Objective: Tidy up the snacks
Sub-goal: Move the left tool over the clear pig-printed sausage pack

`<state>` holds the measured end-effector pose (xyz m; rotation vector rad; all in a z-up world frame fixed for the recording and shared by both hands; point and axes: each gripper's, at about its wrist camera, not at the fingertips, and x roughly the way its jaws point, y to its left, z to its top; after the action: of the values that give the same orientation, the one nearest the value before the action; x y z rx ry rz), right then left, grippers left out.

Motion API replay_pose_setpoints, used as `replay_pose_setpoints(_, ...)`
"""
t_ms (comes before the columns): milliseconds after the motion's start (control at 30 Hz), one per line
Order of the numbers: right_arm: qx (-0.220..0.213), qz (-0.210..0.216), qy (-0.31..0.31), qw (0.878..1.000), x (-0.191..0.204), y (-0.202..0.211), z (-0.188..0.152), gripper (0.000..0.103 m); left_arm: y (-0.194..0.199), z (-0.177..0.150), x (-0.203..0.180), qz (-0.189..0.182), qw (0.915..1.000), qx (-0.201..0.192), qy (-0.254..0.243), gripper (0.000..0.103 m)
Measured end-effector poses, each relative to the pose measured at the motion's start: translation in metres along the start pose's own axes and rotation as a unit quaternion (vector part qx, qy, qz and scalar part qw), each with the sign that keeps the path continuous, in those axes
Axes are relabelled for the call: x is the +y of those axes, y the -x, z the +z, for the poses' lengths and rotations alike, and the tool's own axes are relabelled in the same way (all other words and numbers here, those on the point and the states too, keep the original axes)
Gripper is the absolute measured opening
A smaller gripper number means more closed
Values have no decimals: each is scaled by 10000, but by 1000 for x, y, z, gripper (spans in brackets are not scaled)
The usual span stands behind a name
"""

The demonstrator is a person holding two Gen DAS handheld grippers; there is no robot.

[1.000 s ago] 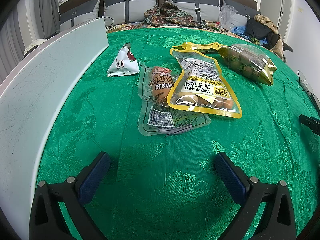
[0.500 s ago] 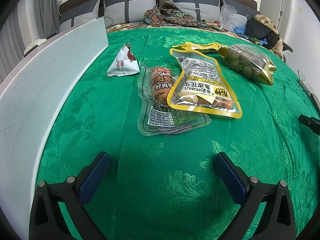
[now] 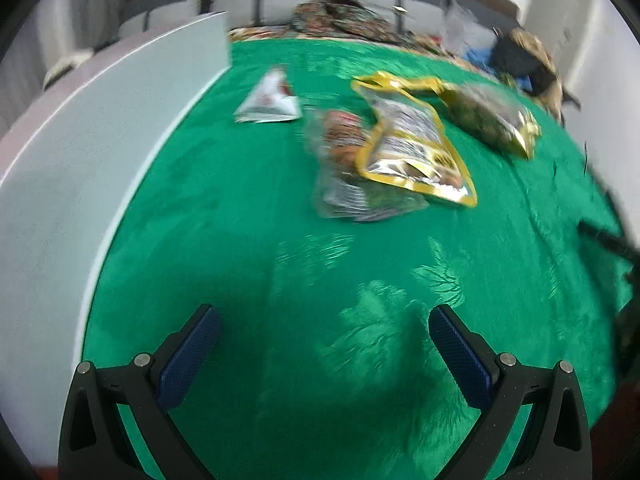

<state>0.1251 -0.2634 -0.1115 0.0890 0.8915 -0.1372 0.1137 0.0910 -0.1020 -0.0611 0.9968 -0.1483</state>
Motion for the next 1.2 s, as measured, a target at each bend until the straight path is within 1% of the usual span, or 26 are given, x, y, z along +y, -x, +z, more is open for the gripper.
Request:
replay_pose_setpoints(67, 0, 2, -1, 10000, 0, 0, 0, 87, 10, 9, 19, -143, 9988, -115, 444, 102)
replay_pose_setpoints(133, 0, 2, -1, 10000, 0, 0, 0, 87, 13, 24, 28, -161, 9973, -200, 692, 101)
replay_pose_setpoints(200, 0, 4, -2, 10000, 0, 0, 0, 87, 11, 49, 31, -77, 9963, -252, 816, 94)
replay_pose_setpoints(267, -1, 4, -2, 10000, 0, 0, 0, 87, 3, 71, 28, 2, 9970, -209, 746, 94)
replay_pose_setpoints(300, -1, 6, -3, 10000, 0, 0, 0, 87, -4, 86, 23, 76, 9978, -204, 631, 94)
replay_pose_setpoints(367, -2, 7, -3, 10000, 0, 0, 0, 87, -15, 102, 10, 184, 9987, -178, 438, 94)
replay_pose_setpoints(433, -2, 8, -4, 10000, 0, 0, 0, 87, -38, 116, -2, 255, 9995, 42, 196, 94)
replay_pose_setpoints(500, -3, 10, -4, 10000, 0, 0, 0, 87, -66, 121, -15, 398, 9985, 386, -31, 94)
replay_pose_setpoints(600, -3, 10, -4, 10000, 0, 0, 0, 87, -75, 118, -19, 393, 9988, 280, 44, 94)
replay_pose_setpoints(633, -3, 11, -4, 10000, 0, 0, 0, 87, -75, 116, -18, 395, 9989, 236, 69, 92)
replay_pose_setpoints(667, -4, 12, -5, 10000, 0, 0, 0, 87, -73, 114, -16, 303, 9993, 217, 76, 81)
replay_pose_setpoints(700, -4, 14, -5, 10000, -1, 0, 0, 87, -71, 112, -14, 205, 9995, 211, 74, 62)
replay_pose_setpoints(733, -4, 13, -5, 10000, 0, 0, 0, 87, -67, 109, -12, 57, 9998, 195, 51, 56)
replay_pose_setpoints(767, -4, 14, -5, 10000, -1, 0, 0, 87, -62, 106, -11, -6, 9998, 222, -14, 40)
replay_pose_setpoints(867, -4, 16, -6, 10000, -1, 0, 0, 87, -50, 96, -10, 40, 9983, 414, -401, 39)
replay_pose_setpoints(967, -5, 17, -6, 10000, -1, 0, 0, 87, -31, 74, -1, -227, 9954, 690, -626, 40)
replay_pose_setpoints(1000, -5, 16, -5, 10000, -1, 0, 0, 87, -25, 66, 2, -279, 9943, 775, -679, 42)
replay_pose_setpoints(1033, -5, 17, -6, 10000, -1, 0, 0, 87, -20, 57, 5, -244, 9940, 802, -707, 44)
replay_pose_setpoints(1067, -5, 17, -5, 10000, -1, 0, 0, 87, -17, 53, 7, -182, 9944, 764, -709, 57)
replay_pose_setpoints(1100, -6, 19, -6, 10000, -1, 0, 0, 87, -16, 49, 9, -38, 9947, 748, -697, 76)
replay_pose_setpoints(1133, -6, 19, -6, 10000, -1, 0, 0, 87, -18, 47, 9, 153, 9949, 742, -664, 84)
replay_pose_setpoints(1167, -6, 20, -7, 10000, -1, 0, 0, 87, -20, 45, 9, 245, 9951, 722, -623, 90)
replay_pose_setpoints(1200, -6, 21, -7, 10000, -1, 0, 0, 87, -24, 41, 8, 231, 9957, 696, -571, 93)
